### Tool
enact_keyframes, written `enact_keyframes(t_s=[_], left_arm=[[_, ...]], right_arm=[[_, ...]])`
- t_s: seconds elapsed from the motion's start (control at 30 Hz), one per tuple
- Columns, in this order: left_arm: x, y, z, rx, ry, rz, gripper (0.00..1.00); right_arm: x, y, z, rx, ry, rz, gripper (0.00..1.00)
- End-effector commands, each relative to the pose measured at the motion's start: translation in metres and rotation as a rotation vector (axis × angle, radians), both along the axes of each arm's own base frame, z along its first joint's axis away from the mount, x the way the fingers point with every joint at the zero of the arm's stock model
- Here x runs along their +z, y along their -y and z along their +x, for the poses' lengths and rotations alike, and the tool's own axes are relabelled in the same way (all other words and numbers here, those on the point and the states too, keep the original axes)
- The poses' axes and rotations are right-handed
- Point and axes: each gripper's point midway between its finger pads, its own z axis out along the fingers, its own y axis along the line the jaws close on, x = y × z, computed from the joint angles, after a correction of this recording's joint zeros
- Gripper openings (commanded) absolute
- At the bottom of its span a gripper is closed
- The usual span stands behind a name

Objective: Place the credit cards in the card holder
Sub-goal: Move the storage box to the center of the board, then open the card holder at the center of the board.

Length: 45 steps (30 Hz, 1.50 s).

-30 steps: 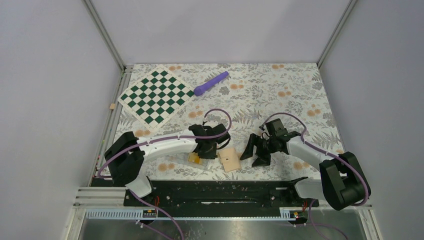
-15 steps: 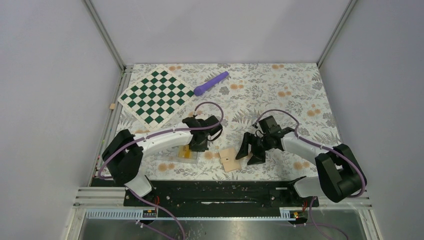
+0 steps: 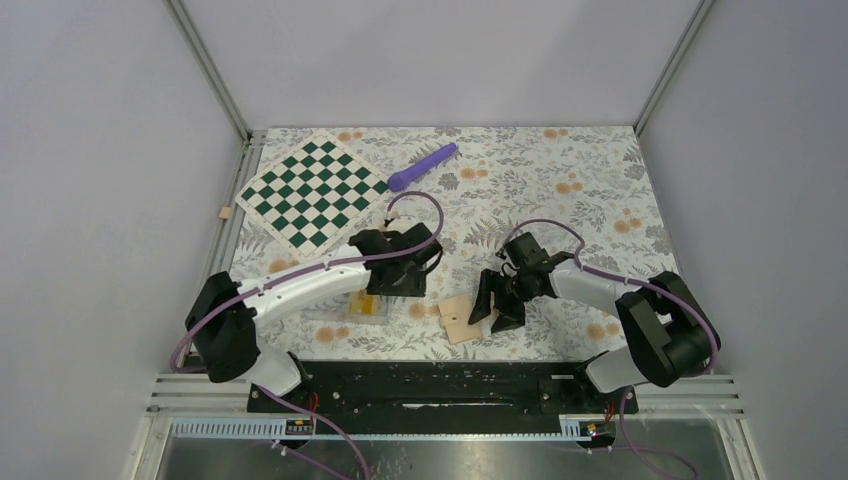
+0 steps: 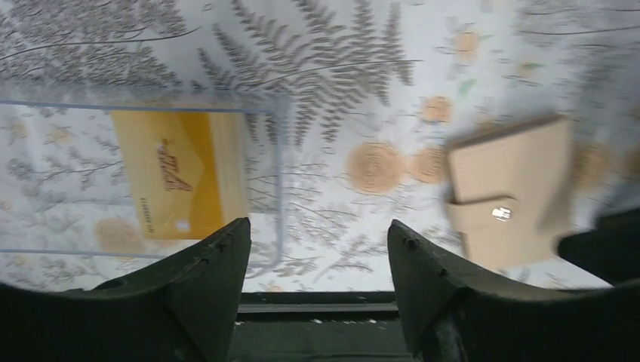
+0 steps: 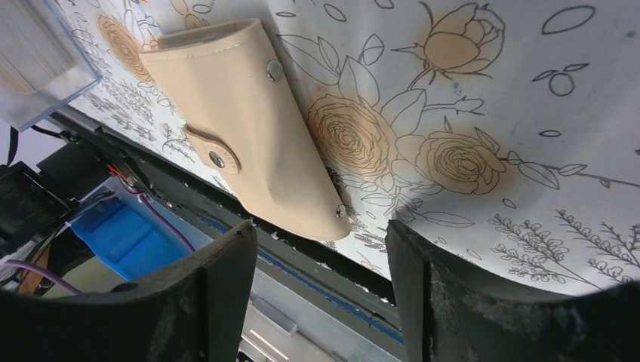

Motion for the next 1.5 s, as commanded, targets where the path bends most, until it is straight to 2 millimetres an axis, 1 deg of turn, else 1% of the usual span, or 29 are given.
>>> enact_keyframes(t_s=[0.0,0.07,0.13,0.2,0.27,0.37,0.43,0.53,0.6,0.63,0.7,0.77,0.83,0.93,0.97,1.07,1.1,1.13,1.2,1.23,1.3,1.4,1.47], left_arm=[[0.046,0.038,0.001,-0.015,0.113,-0.138,0.68],[0.047,0.058,-0.004,-0.036,0.103,-0.199,0.69],[0.04,0.079,-0.01,-0.062,0.065,-0.278,0.69],[0.027,0.098,-0.018,-0.088,0.017,-0.364,0.67],[0.01,0.108,-0.028,-0.088,-0.054,-0.426,0.65],[-0.007,0.125,-0.036,-0.093,-0.134,-0.528,0.63],[-0.021,0.128,-0.037,-0.079,-0.185,-0.561,0.62],[-0.046,0.121,-0.036,-0.023,-0.25,-0.558,0.62],[-0.058,0.119,-0.036,0.003,-0.272,-0.593,0.61],[-0.062,0.12,-0.036,0.013,-0.283,-0.624,0.61],[-0.064,0.127,-0.033,0.017,-0.282,-0.701,0.6],[-0.068,0.129,-0.034,0.014,-0.291,-0.73,0.58],[-0.071,0.132,-0.036,0.007,-0.307,-0.741,0.54],[-0.069,0.136,-0.037,-0.003,-0.311,-0.776,0.5],[-0.067,0.137,-0.036,-0.008,-0.306,-0.79,0.48],[-0.056,0.139,-0.034,-0.017,-0.279,-0.824,0.44],[-0.051,0.139,-0.033,-0.024,-0.267,-0.835,0.43],[-0.046,0.139,-0.032,-0.032,-0.254,-0.844,0.42],[-0.036,0.137,-0.03,-0.042,-0.224,-0.849,0.42],[-0.032,0.133,-0.03,-0.04,-0.213,-0.839,0.43],[-0.022,0.126,-0.029,-0.043,-0.18,-0.816,0.52],[-0.001,0.115,-0.026,-0.052,-0.114,-0.805,0.66],[0.017,0.111,-0.025,-0.071,-0.067,-0.819,0.71]], right_arm=[[0.002,-0.006,0.004,0.018,0.019,0.004,0.7],[-0.001,-0.006,0.003,0.015,0.012,0.005,0.7],[-0.001,-0.007,0.003,0.015,0.015,0.014,0.69],[-0.002,-0.008,0.003,0.013,0.012,0.02,0.69],[-0.003,-0.01,0.003,0.015,0.01,0.031,0.69],[-0.004,-0.012,0.004,0.015,0.007,0.045,0.69],[-0.004,-0.014,0.005,0.013,0.006,0.052,0.69],[-0.006,-0.016,0.006,0.008,0.002,0.055,0.68],[-0.006,-0.018,0.006,0.003,-0.002,0.065,0.67],[-0.007,-0.019,0.006,0.001,-0.006,0.069,0.67],[-0.006,-0.024,0.008,-0.011,-0.014,0.091,0.66],[-0.006,-0.031,0.009,-0.024,-0.018,0.128,0.64],[-0.006,-0.038,0.009,-0.033,-0.025,0.162,0.61],[-0.003,-0.043,0.011,-0.036,-0.013,0.197,0.54],[-0.002,-0.043,0.012,-0.035,-0.002,0.204,0.5],[0.004,-0.045,0.011,-0.039,0.019,0.236,0.33],[0.008,-0.046,0.011,-0.041,0.028,0.253,0.26],[0.01,-0.046,0.011,-0.046,0.033,0.263,0.19],[0.019,-0.046,0.011,-0.049,0.056,0.281,0.09],[0.024,-0.046,0.011,-0.047,0.072,0.287,0.05],[0.034,-0.042,0.012,-0.053,0.11,0.279,0.0],[0.053,-0.032,0.012,-0.065,0.192,0.25,0.0],[0.067,-0.024,0.012,-0.08,0.248,0.235,0.0]])
